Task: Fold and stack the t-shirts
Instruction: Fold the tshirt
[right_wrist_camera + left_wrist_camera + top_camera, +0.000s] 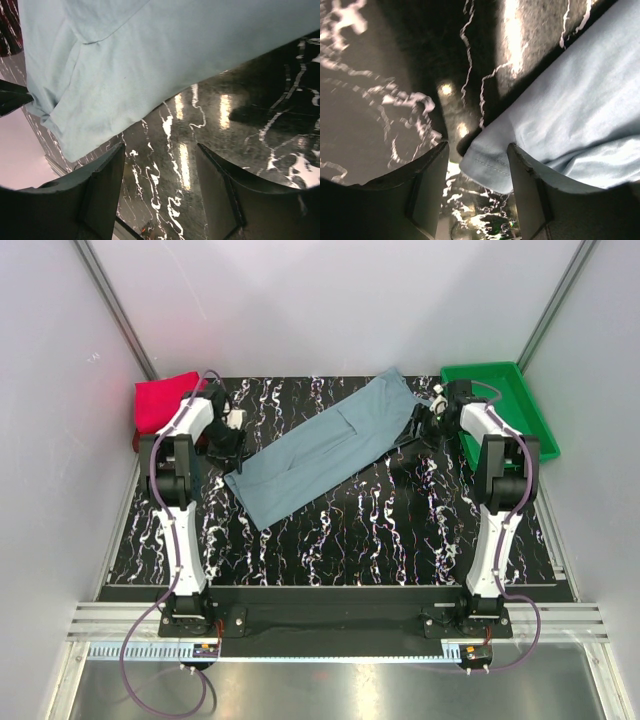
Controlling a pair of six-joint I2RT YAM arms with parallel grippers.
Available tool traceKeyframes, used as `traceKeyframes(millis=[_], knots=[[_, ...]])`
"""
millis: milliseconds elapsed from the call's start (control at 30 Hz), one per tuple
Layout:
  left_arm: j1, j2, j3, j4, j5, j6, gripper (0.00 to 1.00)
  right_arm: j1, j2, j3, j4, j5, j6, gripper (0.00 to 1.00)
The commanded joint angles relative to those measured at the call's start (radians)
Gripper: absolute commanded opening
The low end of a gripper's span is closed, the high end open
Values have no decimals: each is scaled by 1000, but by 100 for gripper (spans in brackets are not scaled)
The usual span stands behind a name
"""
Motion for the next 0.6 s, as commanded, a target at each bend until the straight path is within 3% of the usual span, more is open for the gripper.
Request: traceKeyframes(millis=[0,33,133,167,200,233,567], knots=[[-1,30,38,-20,55,24,55,-11,8,-1,23,29,-20,66],[-1,33,35,-24,55,29,54,-11,14,5,23,32,-24,66],[1,36,29,-27,53,37,35,-13,28,22,20,55,-36,66],[-1,35,27,-29,59,37,27,-14,31,28,19,70,-39,66],[-1,29,24,-29,61,38,6,-17,42,33,22,72,-39,66],[-1,23,15,-33,65,34,0,-19,48,48,23,83,-40,66],[-10,-161,-192,-46,131,6,0,-20,202,255,28,92,-41,66]])
